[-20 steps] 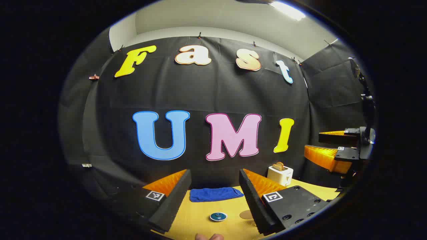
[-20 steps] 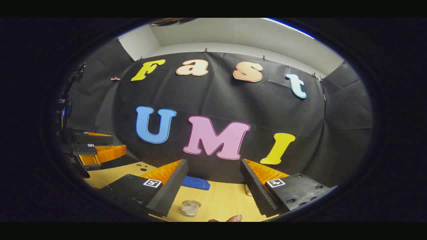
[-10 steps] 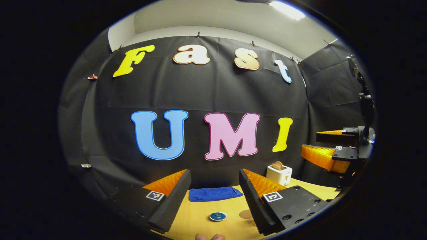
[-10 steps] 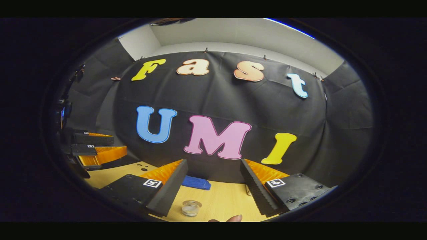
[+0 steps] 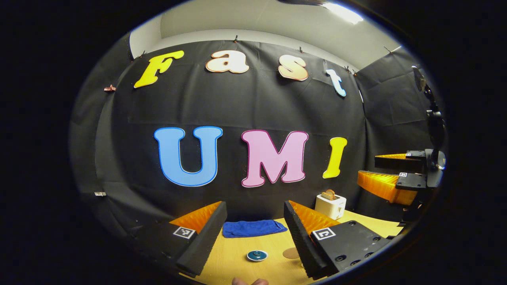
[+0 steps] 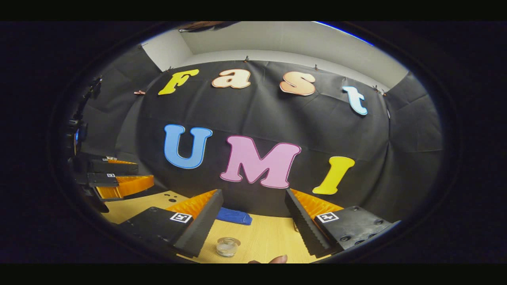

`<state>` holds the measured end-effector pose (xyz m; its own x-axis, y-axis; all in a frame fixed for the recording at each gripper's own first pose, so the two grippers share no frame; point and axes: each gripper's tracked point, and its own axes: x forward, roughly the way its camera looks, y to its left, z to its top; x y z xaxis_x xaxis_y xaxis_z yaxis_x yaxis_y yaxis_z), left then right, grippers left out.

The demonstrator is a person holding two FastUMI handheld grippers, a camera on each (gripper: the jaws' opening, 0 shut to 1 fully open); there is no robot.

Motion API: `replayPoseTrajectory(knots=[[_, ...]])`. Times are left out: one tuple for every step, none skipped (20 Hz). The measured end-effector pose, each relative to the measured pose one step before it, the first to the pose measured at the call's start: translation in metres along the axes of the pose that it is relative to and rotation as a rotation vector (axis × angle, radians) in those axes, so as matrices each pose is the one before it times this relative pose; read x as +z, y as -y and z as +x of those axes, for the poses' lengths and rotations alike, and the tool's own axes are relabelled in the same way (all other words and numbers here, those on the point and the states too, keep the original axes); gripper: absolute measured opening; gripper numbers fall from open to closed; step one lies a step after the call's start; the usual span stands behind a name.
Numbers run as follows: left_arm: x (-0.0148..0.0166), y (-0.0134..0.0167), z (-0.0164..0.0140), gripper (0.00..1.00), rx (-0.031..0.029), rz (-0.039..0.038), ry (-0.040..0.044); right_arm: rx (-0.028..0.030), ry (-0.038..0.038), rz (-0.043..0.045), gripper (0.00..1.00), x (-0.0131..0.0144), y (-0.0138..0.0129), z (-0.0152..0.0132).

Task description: Open the teacup lid with one hand, grasp the water bottle and pour water into the teacup with the other hand; after pouring, place the water bottle on the coaster and then close the teacup lid.

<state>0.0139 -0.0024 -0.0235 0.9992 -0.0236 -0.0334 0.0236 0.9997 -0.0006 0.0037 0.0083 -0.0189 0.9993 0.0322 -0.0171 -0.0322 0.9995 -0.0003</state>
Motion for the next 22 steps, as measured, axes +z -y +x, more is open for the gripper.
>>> replayPoseTrajectory(knots=[[-0.01015,0.00006,0.00305,0.92,-0.00041,0.00076,-0.01261,0.00295,-0.01006,0.00216,0.98,-0.00928,-0.00119,0.00063],[-0.01111,-0.00001,0.00326,0.92,-0.00023,-0.00153,-0.01419,0.00416,-0.0116,0.00563,0.96,-0.00915,-0.00142,0.00046],[-0.01787,-0.00086,0.00412,0.92,0.001,-0.0059,-0.02169,0.00367,-0.01235,0.00653,0.98,-0.00981,-0.0013,-0.00091],[-0.01939,-0.00052,0.0048,0.92,0.00079,-0.00714,-0.03091,0.00512,-0.01099,0.00672,0.98,-0.01139,-0.00253,-0.00111],[-0.01893,-0.00075,0.00532,0.92,-0.00112,-0.00868,-0.02635,0.00191,-0.0101,0.006,0.97,-0.01152,-0.00214,-0.00087],[-0.01805,0.00005,0.00617,0.92,-0.00001,-0.00414,-0.02175,-0.00342,-0.00579,0.00615,0.98,-0.01125,-0.00072,-0.0015],[-0.01926,0.00023,0.00949,0.92,-0.00098,0.00428,-0.01847,0.00075,-0.00748,0.00451,0.98,-0.01109,-0.00286,-0.00111],[-0.0183,0.00039,0.0105,0.92,-0.00463,0.01145,-0.01663,-0.00023,-0.00459,-0.00474,0.96,-0.01058,-0.00323,-0.00117],[-0.02048,-0.00011,0.01022,0.91,-0.00339,0.01387,-0.01304,-0.00108,0.00093,-0.01106,0.96,-0.01044,-0.00323,-0.00088],[-0.01729,0.00138,0.01292,0.9,-0.00439,0.01138,-0.00604,-0.00095,-0.00146,-0.00905,0.98,-0.01151,-0.00333,-0.0006],[-0.01761,0.00193,0.01389,0.89,-0.00079,0.01009,-0.00924,0.00613,-0.00893,-0.00324,0.98,-0.01208,-0.00517,-0.00133],[-0.01607,0.00094,0.01453,0.89,0.00249,0.00997,-0.00426,0.01217,-0.01656,-0.00276,0.96,-0.01391,-0.00691,-0.0001],[-0.01864,0.00133,0.01494,0.88,0.00584,0.01305,-0.0135,0.01341,-0.01753,0.00633,0.96,-0.01092,-0.00588,0.00015],[-0.01561,0.0015,0.01444,0.88,0.00205,0.014,-0.00876,0.01372,-0.01282,0.01697,0.96,-0.01023,-0.00483,0.00103],[-0.0155,0.0021,0.0126,0.87,0.00621,0.01573,-0.01327,0.01265,-0.0121,0.01572,0.98,-0.00845,-0.00439,0.00066],[-0.01276,0.00265,0.01229,0.9,0.00228,0.01287,-0.00971,0.00895,-0.01252,-0.00165,0.98,-0.01005,-0.00227,0.00163],[-0.01081,0.00367,0.01132,0.82,-0.00202,0.01192,-0.00936,0.00392,-0.01135,-0.01321,0.98,-0.01054,0.00044,0.00203],[-0.0089,0.00413,0.00911,0.79,-0.00543,0.00974,-0.0073,0.00374,-0.01089,-0.0098,0.98,-0.01029,0.00094,0.00397],[-0.00943,0.00187,0.00817,0.74,0.00081,0.0086,-0.00522,0.00474,-0.01251,-0.00422,0.98,-0.00985,0.00048,0.00281],[-0.0054,0.0013,0.00695,0.73,0.0036,0.0034,-0.00167,0.00279,-0.00908,-0.00737,0.98,-0.01055,-0.00044,0.003],[-0.0038,-0.00046,0.00505,0.7,0.00643,-0.00174,0.00462,-0.00268,-0.00834,-0.01274,0.98,-0.01036,0.00106,0.0027],[-0.00217,-0.00079,0.00474,0.7,0.00184,-0.00795,0.00445,-0.00139,-0.00993,-0.00873,0.98,-0.01105,0.00052,0.00227]])
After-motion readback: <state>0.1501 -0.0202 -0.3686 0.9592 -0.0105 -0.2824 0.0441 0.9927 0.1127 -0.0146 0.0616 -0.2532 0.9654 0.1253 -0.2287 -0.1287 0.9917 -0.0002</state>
